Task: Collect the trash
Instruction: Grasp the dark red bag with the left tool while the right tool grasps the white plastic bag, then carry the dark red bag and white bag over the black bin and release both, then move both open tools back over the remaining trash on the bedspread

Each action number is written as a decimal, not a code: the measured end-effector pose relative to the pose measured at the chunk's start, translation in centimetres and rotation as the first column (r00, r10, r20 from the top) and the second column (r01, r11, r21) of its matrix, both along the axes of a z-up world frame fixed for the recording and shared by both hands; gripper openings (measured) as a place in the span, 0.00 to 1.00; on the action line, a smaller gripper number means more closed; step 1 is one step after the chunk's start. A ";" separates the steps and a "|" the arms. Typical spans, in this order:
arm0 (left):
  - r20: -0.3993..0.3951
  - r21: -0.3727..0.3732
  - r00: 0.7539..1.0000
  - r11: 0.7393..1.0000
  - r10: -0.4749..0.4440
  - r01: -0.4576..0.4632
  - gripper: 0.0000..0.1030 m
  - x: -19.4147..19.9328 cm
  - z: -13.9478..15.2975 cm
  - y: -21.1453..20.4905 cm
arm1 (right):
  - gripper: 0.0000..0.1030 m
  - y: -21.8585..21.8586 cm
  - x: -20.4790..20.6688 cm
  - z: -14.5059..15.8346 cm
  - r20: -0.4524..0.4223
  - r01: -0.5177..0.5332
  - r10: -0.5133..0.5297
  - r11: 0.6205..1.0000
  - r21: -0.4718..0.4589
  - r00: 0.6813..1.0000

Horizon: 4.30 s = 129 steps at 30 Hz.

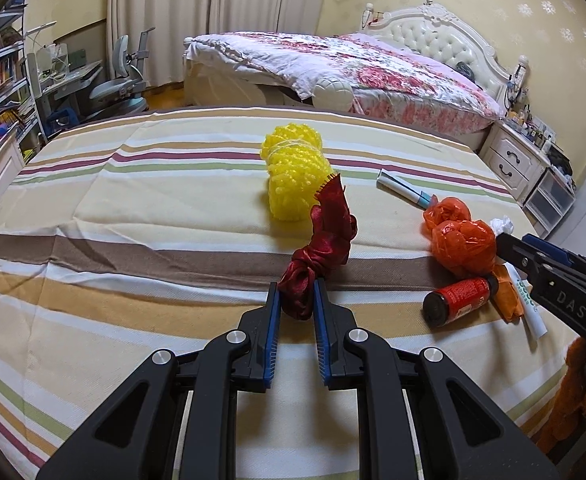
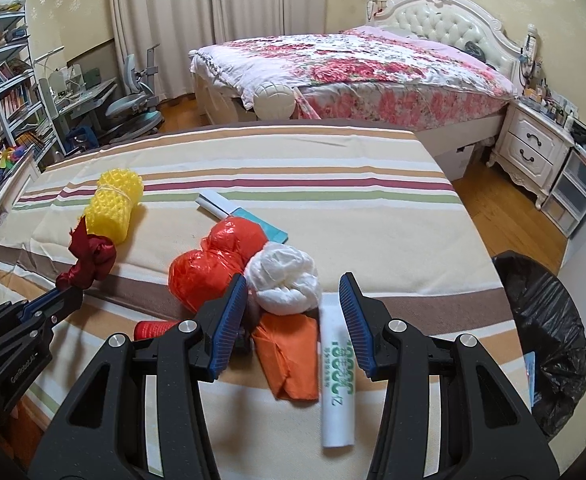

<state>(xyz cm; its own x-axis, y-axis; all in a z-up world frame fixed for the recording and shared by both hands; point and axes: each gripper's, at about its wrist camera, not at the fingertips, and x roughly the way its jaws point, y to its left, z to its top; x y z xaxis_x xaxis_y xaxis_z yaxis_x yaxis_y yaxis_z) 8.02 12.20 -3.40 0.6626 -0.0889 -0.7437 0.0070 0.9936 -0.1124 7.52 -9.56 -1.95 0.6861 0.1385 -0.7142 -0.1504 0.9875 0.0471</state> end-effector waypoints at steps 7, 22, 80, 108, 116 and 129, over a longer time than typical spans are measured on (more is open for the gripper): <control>-0.007 -0.018 1.000 1.000 0.012 -0.012 0.17 0.2 -0.2 0.5 | 0.46 0.4 0.4 -0.7 -0.021 0.001 -0.001 1.000 0.008 1.000; 0.006 -0.011 1.000 1.000 0.019 -0.019 0.17 -0.5 0.2 0.3 | 0.28 -1.2 -0.8 0.8 0.021 0.022 -0.023 0.999 0.028 1.000; 0.043 0.095 0.870 0.869 -0.492 0.486 0.17 1.6 0.9 -32.1 | 0.28 -28.4 -5.9 -1.2 0.030 0.552 -0.554 0.832 0.061 0.832; 0.062 0.131 0.900 0.897 -0.432 0.421 0.70 2.6 1.0 -30.9 | 0.47 -28.6 -5.9 -1.7 0.021 0.577 -0.579 0.814 0.065 0.815; 0.064 0.133 0.932 0.929 -0.356 0.345 0.70 1.4 1.6 -25.4 | 0.47 -24.6 -6.0 -1.4 0.011 0.493 -0.495 0.867 0.079 0.869; 0.067 0.144 0.982 0.976 -0.175 0.164 0.70 -0.3 2.0 -14.5 | 0.48 -15.1 -5.1 -0.3 0.017 0.289 -0.291 0.954 0.073 0.957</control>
